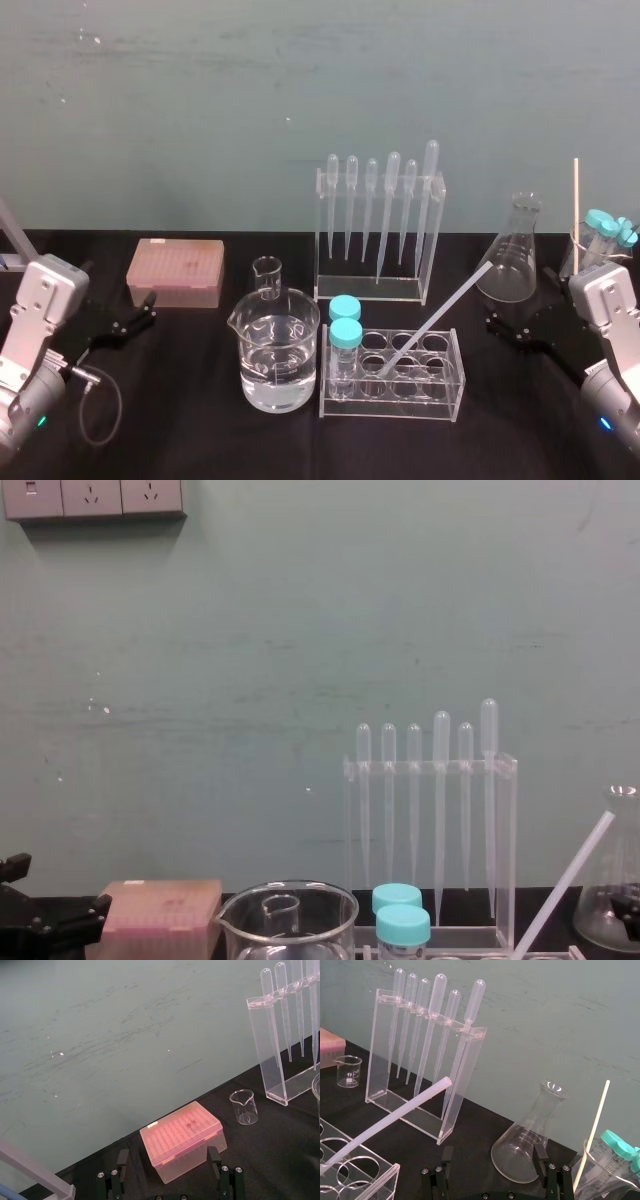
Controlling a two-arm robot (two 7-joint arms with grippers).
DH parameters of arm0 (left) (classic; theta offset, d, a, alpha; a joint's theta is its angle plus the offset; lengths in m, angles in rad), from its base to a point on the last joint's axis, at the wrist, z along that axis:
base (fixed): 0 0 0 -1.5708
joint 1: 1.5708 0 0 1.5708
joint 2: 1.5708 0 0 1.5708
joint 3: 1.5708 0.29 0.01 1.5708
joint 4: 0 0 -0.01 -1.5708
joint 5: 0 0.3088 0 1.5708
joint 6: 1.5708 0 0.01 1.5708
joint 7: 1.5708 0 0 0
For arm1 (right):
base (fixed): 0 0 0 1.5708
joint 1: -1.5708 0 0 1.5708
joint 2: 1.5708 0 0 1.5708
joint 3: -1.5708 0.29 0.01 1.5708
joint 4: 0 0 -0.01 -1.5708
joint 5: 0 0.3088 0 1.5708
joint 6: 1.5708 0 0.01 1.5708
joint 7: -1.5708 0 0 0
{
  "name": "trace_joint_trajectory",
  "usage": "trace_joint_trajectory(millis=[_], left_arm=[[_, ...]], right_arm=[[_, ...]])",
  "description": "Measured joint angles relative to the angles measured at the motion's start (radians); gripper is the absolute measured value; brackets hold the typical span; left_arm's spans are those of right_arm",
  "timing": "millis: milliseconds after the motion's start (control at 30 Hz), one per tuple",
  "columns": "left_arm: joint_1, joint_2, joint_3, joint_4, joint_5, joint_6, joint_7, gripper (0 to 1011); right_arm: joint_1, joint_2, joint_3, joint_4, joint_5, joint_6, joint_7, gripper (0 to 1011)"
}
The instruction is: Pick up the stirring rod with one hand, then place it down.
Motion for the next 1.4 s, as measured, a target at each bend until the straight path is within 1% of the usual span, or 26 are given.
trace_joint_trajectory(millis=[1400], left_arm=[[0.0,0.0,0.0,0.0,0.0,0.0,0.0,1000]], right_arm=[[0.0,0.0,0.0,0.0,0.0,0.0,0.0,1000]])
